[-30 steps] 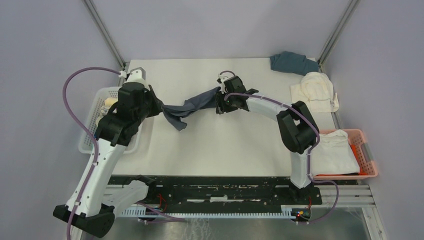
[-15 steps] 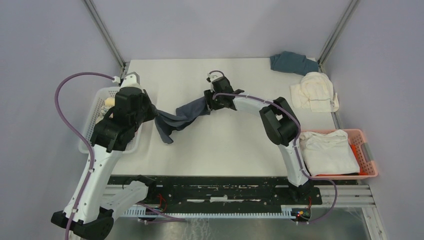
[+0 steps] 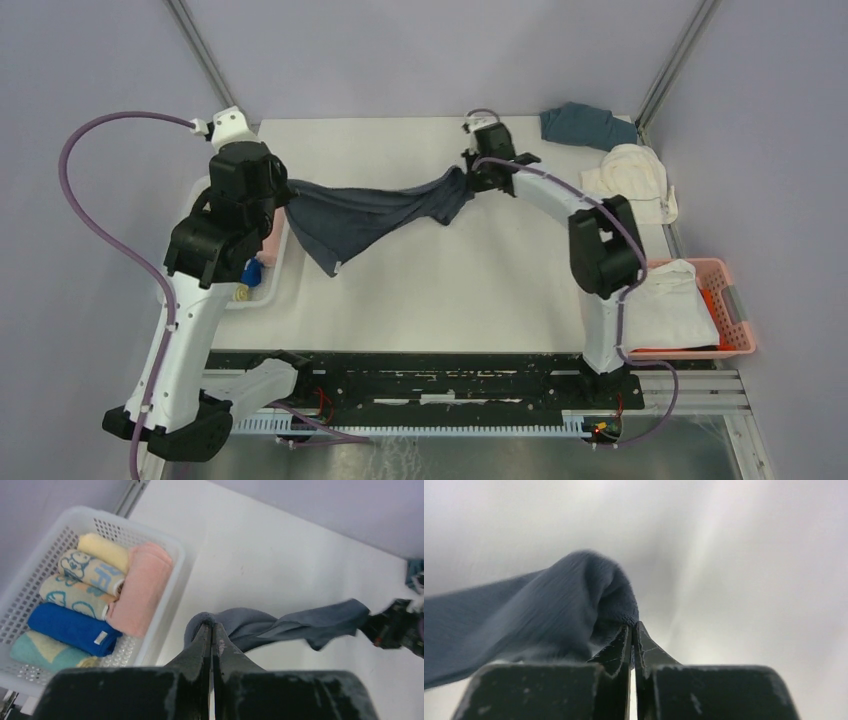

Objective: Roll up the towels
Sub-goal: Pick up the towel at the center of the board.

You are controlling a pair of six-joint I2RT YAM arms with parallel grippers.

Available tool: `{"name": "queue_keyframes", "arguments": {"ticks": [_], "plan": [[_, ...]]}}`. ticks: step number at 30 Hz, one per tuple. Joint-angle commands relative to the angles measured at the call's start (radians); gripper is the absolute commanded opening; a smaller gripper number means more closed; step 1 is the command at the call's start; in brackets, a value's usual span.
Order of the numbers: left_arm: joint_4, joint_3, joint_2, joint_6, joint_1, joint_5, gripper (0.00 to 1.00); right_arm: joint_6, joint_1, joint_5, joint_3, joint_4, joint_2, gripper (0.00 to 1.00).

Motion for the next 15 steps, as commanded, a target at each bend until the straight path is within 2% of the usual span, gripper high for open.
{"name": "queue_keyframes", "arguments": {"ticks": [1,4,6,8,11,15], "plan": [[0.084,0.099,0.005,0.096,0.001,-0.134,0.03,-0.094,-0.124,0.105,-0.058,-0.028,-0.281,0.12],[0.112,0.07,-0.003,0.099,0.001,-0.088,0.03,-0.119,-0.148,0.175,-0.138,-0.052,-0.402,0.32],[0.153,-0.007,-0.019,0.086,0.001,-0.002,0.03,-0.116,-0.148,0.212,-0.199,-0.063,-0.463,0.39],[0.189,-0.091,-0.035,0.06,0.002,0.055,0.03,-0.104,-0.149,0.226,-0.239,-0.08,-0.499,0.53],[0.234,-0.211,-0.05,0.011,0.001,0.148,0.03,-0.068,-0.148,0.24,-0.261,-0.154,-0.516,0.57],[0.246,-0.312,-0.047,-0.033,0.001,0.166,0.03,-0.066,-0.139,0.063,-0.347,-0.158,-0.561,0.59]]}}
